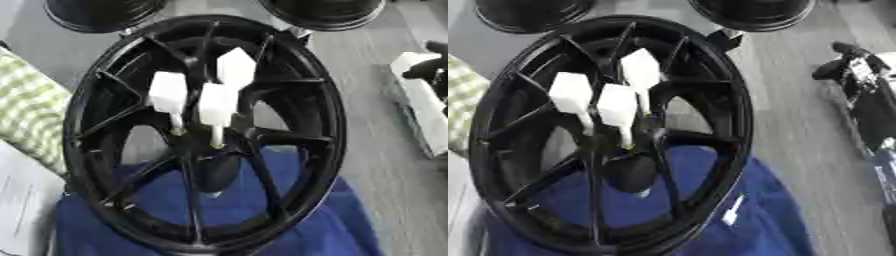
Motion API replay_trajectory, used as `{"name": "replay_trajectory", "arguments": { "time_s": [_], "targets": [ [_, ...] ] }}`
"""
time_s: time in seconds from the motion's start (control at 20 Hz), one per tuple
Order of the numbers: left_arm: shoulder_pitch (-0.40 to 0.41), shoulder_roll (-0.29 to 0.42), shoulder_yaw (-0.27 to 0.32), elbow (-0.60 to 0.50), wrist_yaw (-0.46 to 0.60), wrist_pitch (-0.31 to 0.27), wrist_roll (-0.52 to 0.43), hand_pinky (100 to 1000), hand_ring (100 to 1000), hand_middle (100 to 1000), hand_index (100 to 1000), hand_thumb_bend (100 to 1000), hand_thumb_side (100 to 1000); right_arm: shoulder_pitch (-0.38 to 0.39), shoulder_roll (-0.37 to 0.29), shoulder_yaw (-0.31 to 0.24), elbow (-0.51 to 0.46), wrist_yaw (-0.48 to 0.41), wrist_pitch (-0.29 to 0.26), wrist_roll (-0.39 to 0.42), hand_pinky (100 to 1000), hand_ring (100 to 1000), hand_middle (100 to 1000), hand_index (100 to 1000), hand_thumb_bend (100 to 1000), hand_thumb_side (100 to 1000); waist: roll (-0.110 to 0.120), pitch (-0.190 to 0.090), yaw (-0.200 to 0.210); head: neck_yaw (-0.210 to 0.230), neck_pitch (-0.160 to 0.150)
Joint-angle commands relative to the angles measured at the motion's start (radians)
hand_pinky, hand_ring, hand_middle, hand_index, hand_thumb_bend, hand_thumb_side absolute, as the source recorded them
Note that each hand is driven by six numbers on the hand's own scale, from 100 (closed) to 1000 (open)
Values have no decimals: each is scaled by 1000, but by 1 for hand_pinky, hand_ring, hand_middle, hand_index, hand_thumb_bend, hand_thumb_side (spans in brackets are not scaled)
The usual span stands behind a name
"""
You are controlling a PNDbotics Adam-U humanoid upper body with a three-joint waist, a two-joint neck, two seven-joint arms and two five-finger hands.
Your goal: Pull the pin out of the wheel hub.
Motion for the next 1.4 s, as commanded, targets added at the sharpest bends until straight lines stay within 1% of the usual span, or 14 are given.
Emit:
{"name": "replay_trajectory", "arguments": {
  "time_s": [0.05, 0.25, 0.55, 0.75, 0.85, 1.05, 1.15, 1.25, 1.4],
  "targets": [
    [-17, 27, 2, -11, -4, -4, -5, 710, 685, 501, 721, 166, 714, -4, -18, -8, -12, 9, -2, 2, 1000, 694, 586, 851, 100, 679, 1, -8, -1, -7, -1],
    [-38, 70, -3, -17, -18, -14, -15, 711, 687, 507, 726, 156, 693, 5, -20, -10, -25, 18, -5, 0, 1000, 695, 585, 851, 100, 679, 3, -1, -5, -20, -1],
    [-75, 183, -28, -20, -46, -33, -39, 712, 691, 515, 731, 149, 662, 23, -17, -12, -57, 34, -10, -2, 1000, 695, 586, 851, 100, 677, 7, 15, -16, -18, -1],
    [-95, 257, -51, -28, -65, -45, -66, 714, 694, 521, 735, 149, 641, 29, -15, -12, -68, 40, -10, -5, 1000, 694, 586, 850, 100, 678, 8, 22, -27, -25, -4],
    [-111, 301, -64, -35, -82, -49, -86, 714, 694, 525, 738, 150, 618, 31, -16, -12, -71, 42, -10, -7, 1000, 694, 585, 850, 100, 677, 8, 23, -30, -29, -4],
    [-159, 425, -101, -40, -106, -59, -132, 718, 695, 533, 743, 161, 575, 42, -24, -13, -77, 48, -12, -10, 1000, 693, 585, 850, 100, 676, 12, 20, -31, -34, -1],
    [-184, 498, -122, -34, -112, -65, -167, 721, 695, 539, 747, 171, 562, 49, -29, -13, -78, 52, -13, -11, 1000, 693, 585, 849, 100, 675, 15, 18, -30, -37, 0],
    [-205, 565, -142, -22, -135, -74, -221, 724, 692, 545, 747, 187, 545, 53, -33, -13, -79, 55, -14, -12, 1000, 693, 585, 849, 100, 675, 16, 16, -29, -39, 2],
    [-237, 651, -179, 2, -202, -107, -347, 728, 692, 558, 751, 218, 536, 58, -39, -12, -77, 58, -14, -12, 1000, 693, 585, 849, 100, 675, 19, 12, -33, -39, 12]
  ]
}}
